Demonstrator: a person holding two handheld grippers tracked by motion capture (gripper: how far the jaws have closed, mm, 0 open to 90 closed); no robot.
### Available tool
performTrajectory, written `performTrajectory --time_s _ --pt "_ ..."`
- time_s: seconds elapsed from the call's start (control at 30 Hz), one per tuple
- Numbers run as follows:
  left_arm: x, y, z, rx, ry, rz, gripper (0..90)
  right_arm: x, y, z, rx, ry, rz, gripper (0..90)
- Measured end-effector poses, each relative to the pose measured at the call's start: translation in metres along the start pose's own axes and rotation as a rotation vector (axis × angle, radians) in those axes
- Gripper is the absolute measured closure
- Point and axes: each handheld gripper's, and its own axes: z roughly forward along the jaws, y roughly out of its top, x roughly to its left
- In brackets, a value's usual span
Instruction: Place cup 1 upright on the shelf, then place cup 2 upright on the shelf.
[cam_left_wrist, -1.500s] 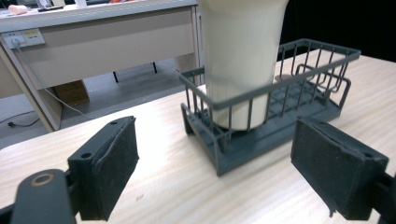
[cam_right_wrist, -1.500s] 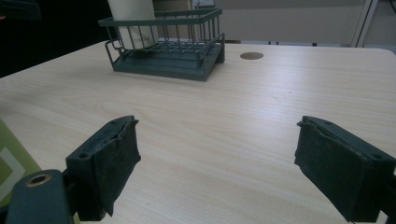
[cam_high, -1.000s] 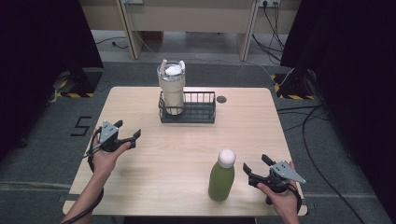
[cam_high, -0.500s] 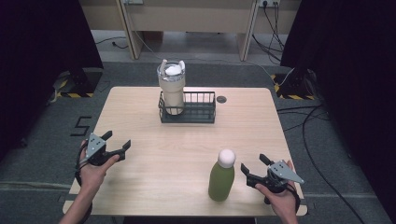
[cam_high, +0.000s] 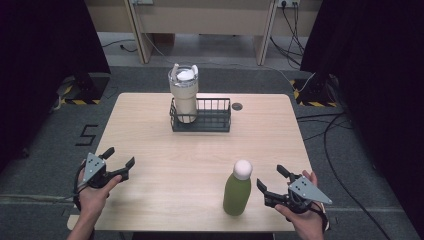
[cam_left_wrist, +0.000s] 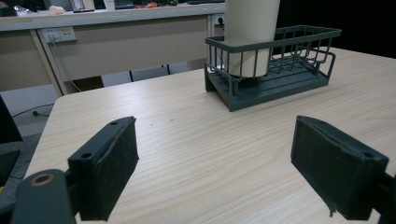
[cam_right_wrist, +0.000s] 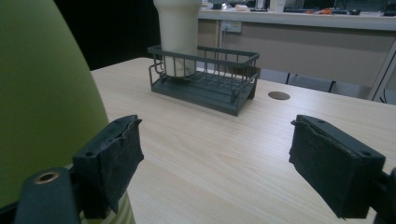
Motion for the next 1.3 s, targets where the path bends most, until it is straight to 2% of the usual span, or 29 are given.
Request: performTrajectory --time_s 0.27,0.57,1.17,1.3 --pt "0.000 -0.001 -0.004 -0.008 0.009 -0.004 14.2 0.014 0.008 -0.011 -0.012 0.047 -0.022 18.8" --pt "-0.001 0.001 -0.004 -0.009 0.014 -0.002 14.2 0.021 0.015 -0.015 -0.022 0.089 -0.031 18.8" --pt "-0.008 0.000 0.001 0.002 -0.009 0.009 14.2 0.041 0.025 -0.024 -0.061 0.161 -0.034 18.5" --pt "-0.011 0.001 0.003 0.002 -0.021 0.014 14.2 0.049 0.030 -0.021 -0.076 0.179 -0.053 17.6"
